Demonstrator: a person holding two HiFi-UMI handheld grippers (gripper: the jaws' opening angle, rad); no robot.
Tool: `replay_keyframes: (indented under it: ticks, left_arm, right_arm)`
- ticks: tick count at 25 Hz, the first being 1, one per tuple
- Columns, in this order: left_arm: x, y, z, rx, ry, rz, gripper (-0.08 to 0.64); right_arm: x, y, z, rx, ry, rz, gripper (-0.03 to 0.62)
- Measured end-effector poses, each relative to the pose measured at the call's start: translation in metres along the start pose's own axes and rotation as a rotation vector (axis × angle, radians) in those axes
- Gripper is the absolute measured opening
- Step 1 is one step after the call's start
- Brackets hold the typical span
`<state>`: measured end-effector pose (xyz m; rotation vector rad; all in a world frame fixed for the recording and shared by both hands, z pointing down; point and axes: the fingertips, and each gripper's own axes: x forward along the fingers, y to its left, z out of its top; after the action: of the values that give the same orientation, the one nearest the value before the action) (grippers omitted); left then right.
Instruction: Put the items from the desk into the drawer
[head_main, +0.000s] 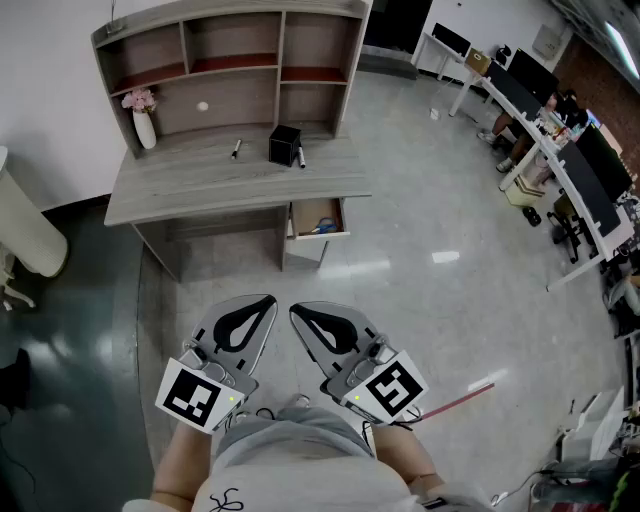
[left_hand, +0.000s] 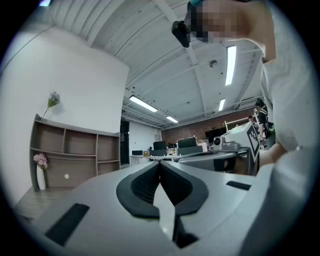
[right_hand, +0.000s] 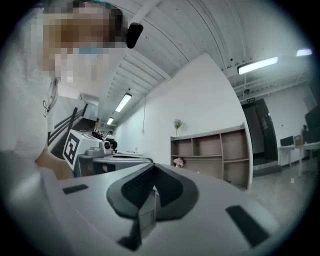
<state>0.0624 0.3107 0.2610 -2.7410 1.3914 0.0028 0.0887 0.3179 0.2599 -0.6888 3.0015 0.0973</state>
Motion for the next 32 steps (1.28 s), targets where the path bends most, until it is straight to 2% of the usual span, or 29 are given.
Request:
replay_keyframes:
  ticks: [11,17,23,27,32]
  left_arm:
    - [0.013,-0.024,-0.007,0.018,0.008,0.002,0.011]
    - [0.014,-0.031,-0.012,0.03,0.033,-0.007,0.011]
    - [0.017,-0.016,-0.017,0.015,0.039,-0.004,0.011]
    - [0.021,0.004,-0.022,-0.005,0.045,-0.021,0.011]
    - [0.032,0.033,-0.018,0.003,0.018,-0.055,0.011]
  right_arm:
    - [-0.022,-0.006,-0.004,0.005,-0.026,0.017,0.008]
    - [-0.03,-0.011,-0.005,0.056,-0.059,0.013,0.008]
    - [-0.019,-0.016,-0.015,0.052,-0.024,0.029,0.008]
    - [-0.007,-0.024,-0.013,0.084,-0.035,0.001,0.008]
    - [0.02,-0.033,-0.019,0.073,0.001,-0.023,0.008]
